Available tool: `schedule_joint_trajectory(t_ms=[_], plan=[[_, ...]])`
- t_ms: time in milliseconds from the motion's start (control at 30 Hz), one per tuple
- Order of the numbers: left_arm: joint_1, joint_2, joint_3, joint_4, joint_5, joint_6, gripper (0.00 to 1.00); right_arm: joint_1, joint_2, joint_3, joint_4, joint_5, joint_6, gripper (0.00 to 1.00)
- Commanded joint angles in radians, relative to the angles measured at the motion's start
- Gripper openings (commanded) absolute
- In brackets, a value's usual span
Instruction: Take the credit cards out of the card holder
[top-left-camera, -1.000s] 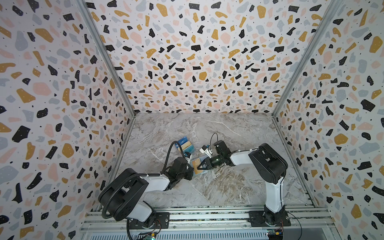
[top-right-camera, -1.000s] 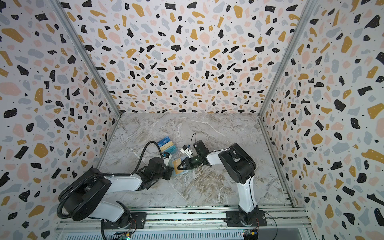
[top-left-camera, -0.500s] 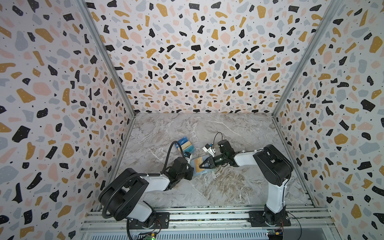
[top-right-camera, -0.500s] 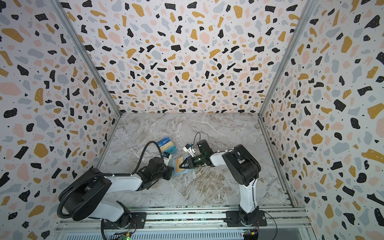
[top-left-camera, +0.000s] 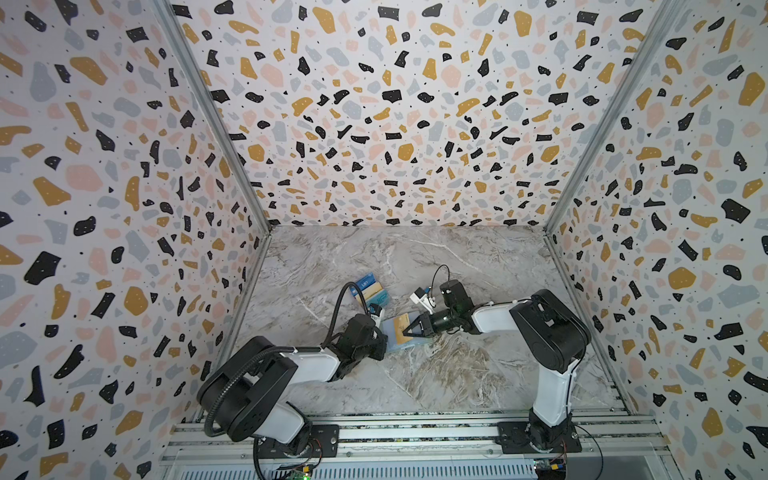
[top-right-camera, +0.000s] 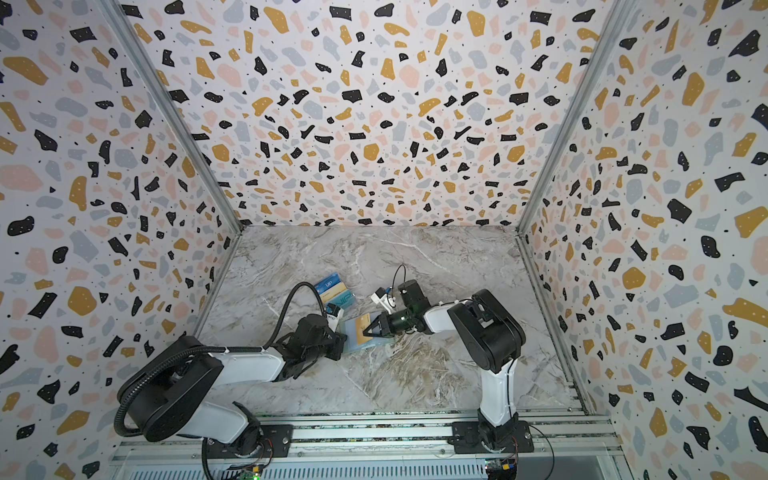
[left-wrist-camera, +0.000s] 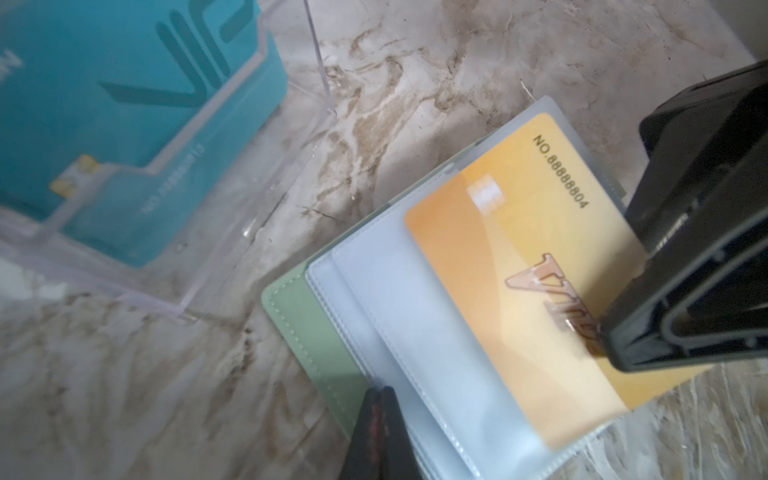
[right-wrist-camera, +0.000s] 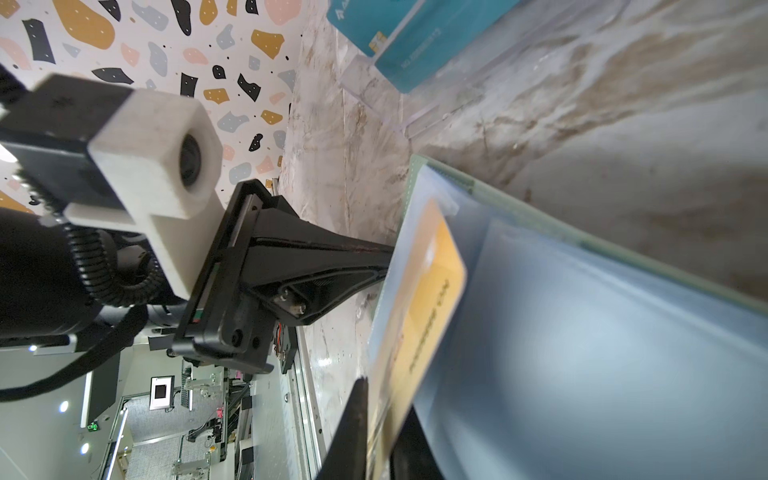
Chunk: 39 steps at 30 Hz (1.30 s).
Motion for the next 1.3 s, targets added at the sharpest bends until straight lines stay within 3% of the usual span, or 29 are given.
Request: schedule_joint_trajectory(t_ms=[0,267,500,733,1033,1167,1267], plan=[[-0.003,0.009,-0.026,-0.044,-0.027,0.002,0.00,-0.008,-0.054,-0.008,-0.004,0.008,-0.002,0.11],[-0.003,-0.015,-0.025,-0.041,-0.030,0.017,0.00,-0.029,-0.077,-0.026,-0.039,0.037,-0.018,0.09],[-0.003,-0.054,-0.033,-0.016,-0.026,0.030,0.19,-0.030,-0.132,-0.005,-0.181,0.143,-0.104,0.08],[-0.003,-0.181,-0.039,-0.022,-0.018,0.049,0.37,-0.029,-0.213,-0.006,-0.237,0.211,-0.192,0.06],[-0.003,-0.331,0.007,-0.138,-0.019,0.081,0.48,-0.028,-0.333,0.012,-0.335,0.246,-0.375,0.05],[-0.002,-0.378,0.031,-0.153,0.097,0.107,0.54,-0.028,-0.364,0.042,-0.418,0.230,-0.470,0.05],[0.001,-0.407,0.052,-0.147,0.249,0.116,0.55,-0.029,-0.385,0.054,-0.464,0.178,-0.532,0.03]])
